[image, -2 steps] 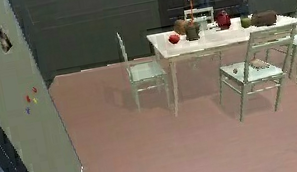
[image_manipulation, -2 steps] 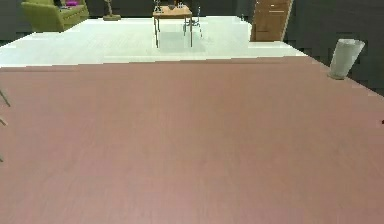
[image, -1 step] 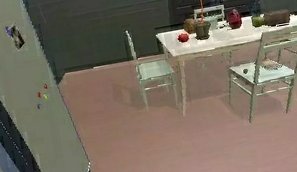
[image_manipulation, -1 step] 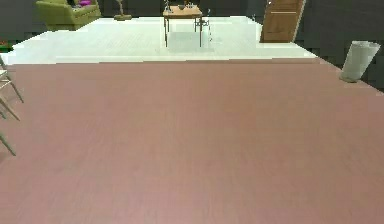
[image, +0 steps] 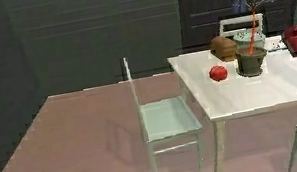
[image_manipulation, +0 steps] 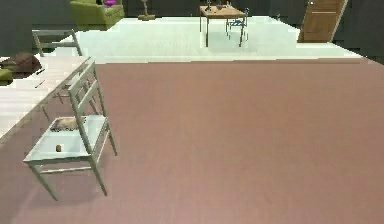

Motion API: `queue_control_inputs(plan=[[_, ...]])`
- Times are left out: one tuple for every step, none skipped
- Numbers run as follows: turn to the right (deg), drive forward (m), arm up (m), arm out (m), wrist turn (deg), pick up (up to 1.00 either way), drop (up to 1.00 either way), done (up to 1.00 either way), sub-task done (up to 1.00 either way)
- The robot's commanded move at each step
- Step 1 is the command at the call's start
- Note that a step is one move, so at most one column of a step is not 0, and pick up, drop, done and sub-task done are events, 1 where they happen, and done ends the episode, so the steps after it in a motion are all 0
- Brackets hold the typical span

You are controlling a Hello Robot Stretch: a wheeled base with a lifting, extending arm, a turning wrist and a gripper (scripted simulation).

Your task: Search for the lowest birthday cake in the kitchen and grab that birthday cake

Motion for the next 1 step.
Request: queue_control_inputs(plan=[[-21.0, 0.0, 0.0, 0.0, 0.0, 0.0, 0.0, 0.0, 0.0]])
